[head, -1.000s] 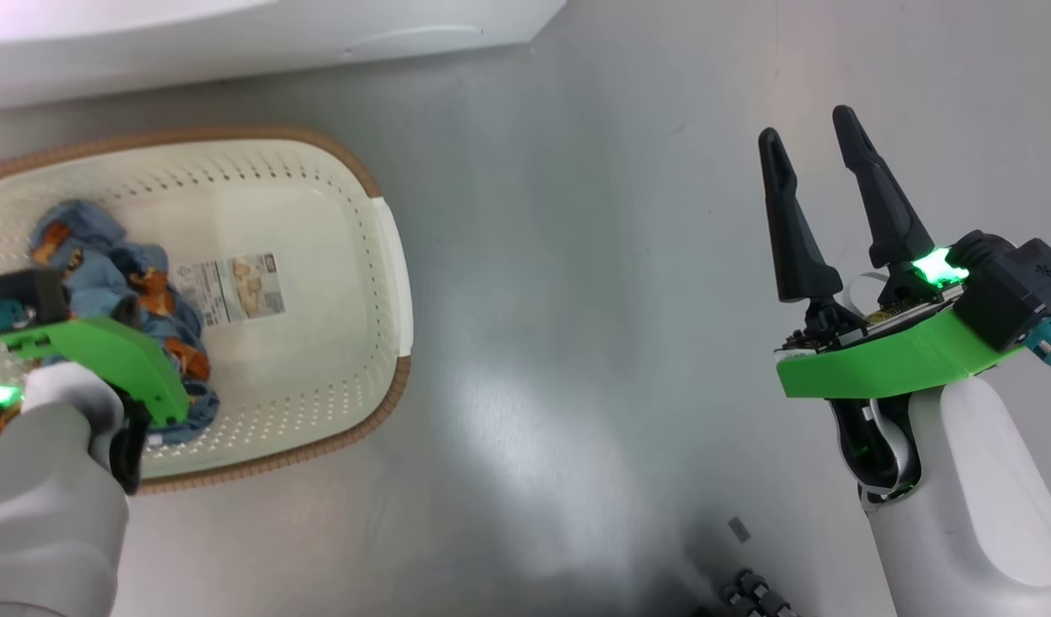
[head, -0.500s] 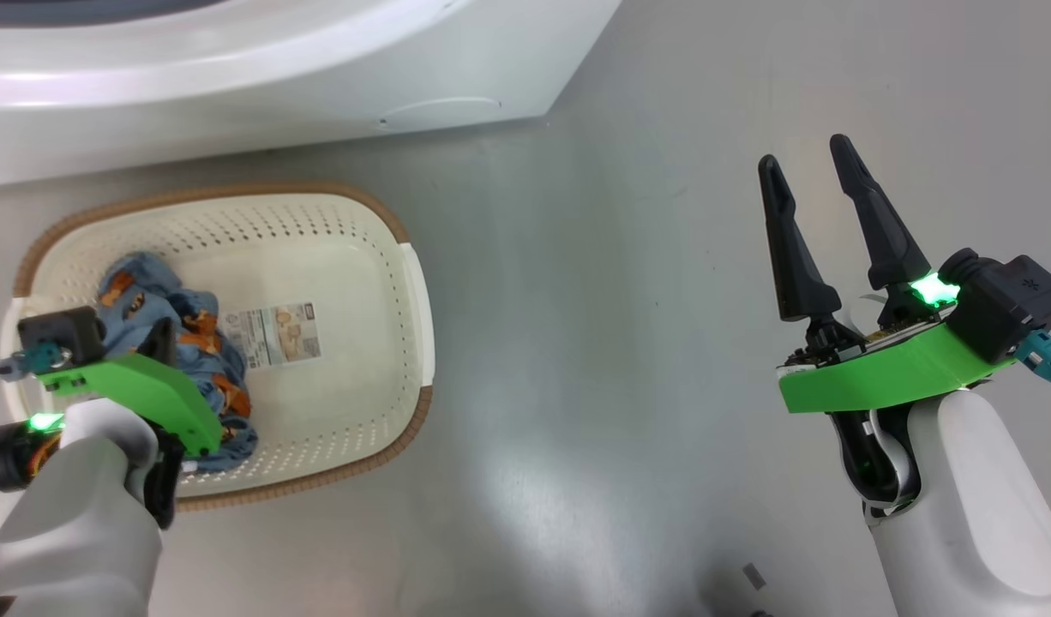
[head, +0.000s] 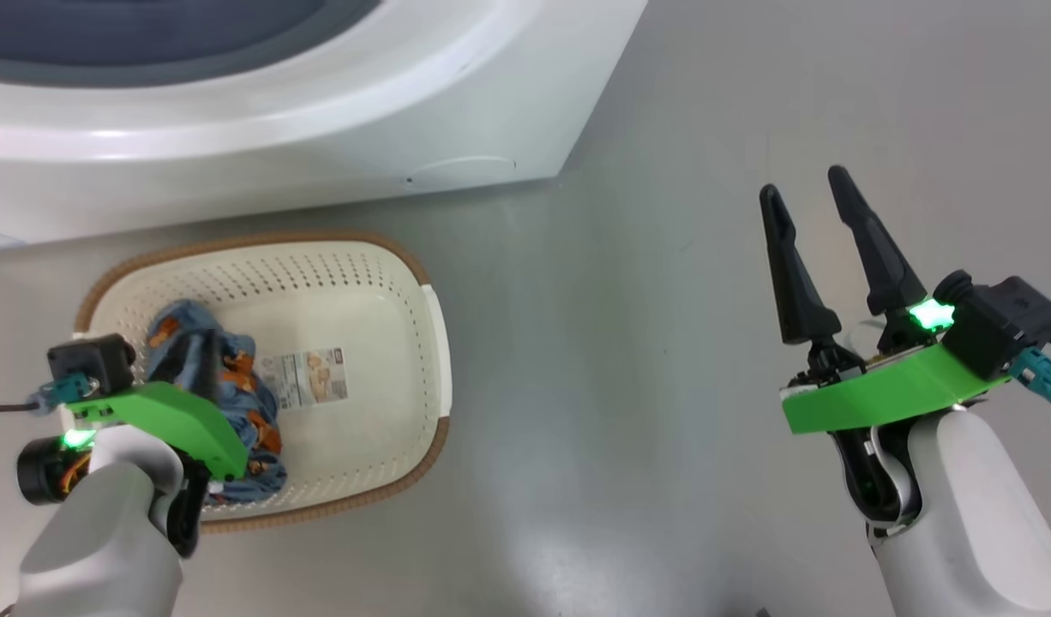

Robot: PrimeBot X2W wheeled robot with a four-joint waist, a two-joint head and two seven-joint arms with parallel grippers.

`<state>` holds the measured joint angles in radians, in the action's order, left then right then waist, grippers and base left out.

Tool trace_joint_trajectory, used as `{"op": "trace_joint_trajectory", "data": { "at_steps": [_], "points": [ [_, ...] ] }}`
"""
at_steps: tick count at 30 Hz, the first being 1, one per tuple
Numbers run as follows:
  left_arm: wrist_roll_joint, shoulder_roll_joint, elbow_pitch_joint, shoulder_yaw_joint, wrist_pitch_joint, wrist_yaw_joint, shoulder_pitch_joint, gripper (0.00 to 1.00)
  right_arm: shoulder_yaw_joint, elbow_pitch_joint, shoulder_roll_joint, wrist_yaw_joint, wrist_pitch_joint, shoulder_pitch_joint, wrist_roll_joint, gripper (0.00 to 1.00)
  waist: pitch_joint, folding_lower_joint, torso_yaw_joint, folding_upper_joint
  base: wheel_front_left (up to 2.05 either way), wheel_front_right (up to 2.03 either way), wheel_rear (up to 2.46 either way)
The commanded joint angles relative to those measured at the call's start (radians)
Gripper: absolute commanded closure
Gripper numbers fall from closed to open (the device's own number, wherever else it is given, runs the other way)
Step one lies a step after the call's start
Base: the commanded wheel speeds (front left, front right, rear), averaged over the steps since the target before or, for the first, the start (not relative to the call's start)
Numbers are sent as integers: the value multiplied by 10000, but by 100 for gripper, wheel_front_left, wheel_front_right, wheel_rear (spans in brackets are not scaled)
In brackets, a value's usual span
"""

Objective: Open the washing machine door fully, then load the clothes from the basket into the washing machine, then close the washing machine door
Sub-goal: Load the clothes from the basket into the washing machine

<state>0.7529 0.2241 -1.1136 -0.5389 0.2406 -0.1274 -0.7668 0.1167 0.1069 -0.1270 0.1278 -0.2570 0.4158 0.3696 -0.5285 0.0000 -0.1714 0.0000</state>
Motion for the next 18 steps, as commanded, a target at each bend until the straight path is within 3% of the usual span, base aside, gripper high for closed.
{"op": "trace_joint_trajectory", "data": {
  "at_steps": [1, 11, 18],
  "points": [
    [140, 457, 225, 171, 161, -31, 283, 0, 215, -170, -63, 29, -48, -288, 50, 0, 361, 0, 72, 0, 0, 0, 0],
    [-47, 655, 1436, 481, 208, -21, 846, 0, 229, 18, -270, 29, -48, -590, 141, 0, 1301, 0, 270, 0, 0, 0, 0],
    [-661, 726, 3105, 1134, 210, 246, 1731, 0, 252, 165, -428, 29, -48, -910, 180, 0, 2102, 0, 464, 0, 0, 0, 0]
  ]
}}
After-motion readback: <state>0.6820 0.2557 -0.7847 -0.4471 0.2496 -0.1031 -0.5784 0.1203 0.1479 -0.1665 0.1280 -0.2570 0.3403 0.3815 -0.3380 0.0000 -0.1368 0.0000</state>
